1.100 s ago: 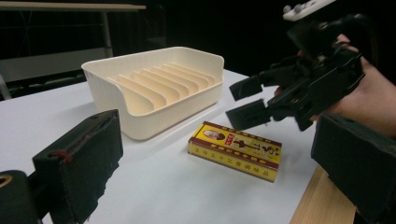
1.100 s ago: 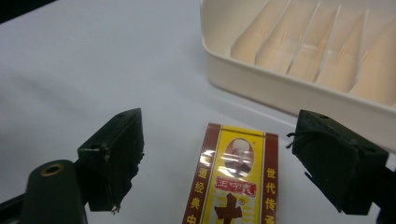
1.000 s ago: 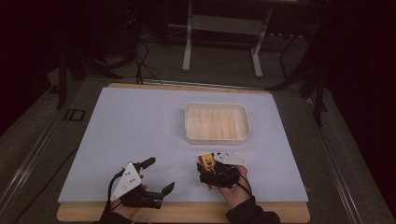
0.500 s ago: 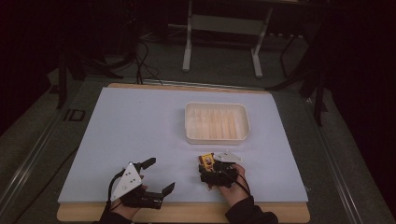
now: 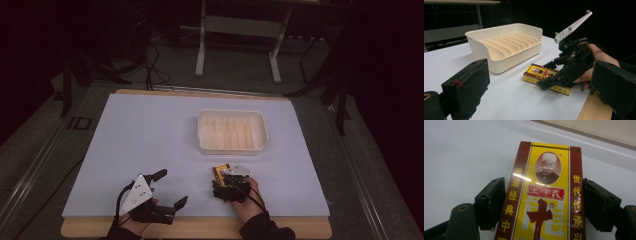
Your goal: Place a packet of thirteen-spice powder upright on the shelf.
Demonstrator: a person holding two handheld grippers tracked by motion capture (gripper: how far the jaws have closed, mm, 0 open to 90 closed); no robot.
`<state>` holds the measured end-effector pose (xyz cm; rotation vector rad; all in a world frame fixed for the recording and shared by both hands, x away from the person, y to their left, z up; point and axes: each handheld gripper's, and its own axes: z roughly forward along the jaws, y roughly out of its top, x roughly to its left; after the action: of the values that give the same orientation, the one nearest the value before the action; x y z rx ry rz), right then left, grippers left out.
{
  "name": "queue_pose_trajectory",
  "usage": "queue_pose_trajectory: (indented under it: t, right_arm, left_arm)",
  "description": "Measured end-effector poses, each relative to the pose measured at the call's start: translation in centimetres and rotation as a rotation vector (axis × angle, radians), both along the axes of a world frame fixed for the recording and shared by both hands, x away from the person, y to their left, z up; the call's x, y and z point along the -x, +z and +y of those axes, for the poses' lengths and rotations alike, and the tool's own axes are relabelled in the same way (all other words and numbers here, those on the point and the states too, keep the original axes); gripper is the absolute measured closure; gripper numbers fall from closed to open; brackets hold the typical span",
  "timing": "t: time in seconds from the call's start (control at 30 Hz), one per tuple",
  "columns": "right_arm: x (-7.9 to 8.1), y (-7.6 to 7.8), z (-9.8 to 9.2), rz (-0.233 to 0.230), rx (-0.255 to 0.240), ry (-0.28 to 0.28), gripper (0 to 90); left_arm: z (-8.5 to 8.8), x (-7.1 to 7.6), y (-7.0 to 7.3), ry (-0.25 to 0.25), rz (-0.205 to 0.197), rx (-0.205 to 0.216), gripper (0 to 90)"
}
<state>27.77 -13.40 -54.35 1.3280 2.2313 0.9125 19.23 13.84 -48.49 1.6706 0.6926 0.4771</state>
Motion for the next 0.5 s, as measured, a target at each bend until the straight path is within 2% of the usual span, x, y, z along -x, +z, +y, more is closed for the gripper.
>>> queue_pose_trajectory:
  t: [0.33, 0.43, 0.5]
  right_arm:
    - [-0.1, 0.5, 0.0, 0.014, 0.011, 0.011, 31.1]
    - [0.0, 1.1, 0.0, -0.024, 0.048, 0.017, 31.4]
    - [0.0, 1.6, -0.2, -0.039, 0.036, 0.022, 31.5]
  left_arm:
    - [0.0, 0.0, 0.0, 0.001, 0.003, -0.003, 3.1]
    - [0.0, -0.1, -0.1, 0.001, 0.006, -0.003, 3.1]
    - [0.0, -0.1, -0.1, 0.0, 0.007, -0.003, 3.1]
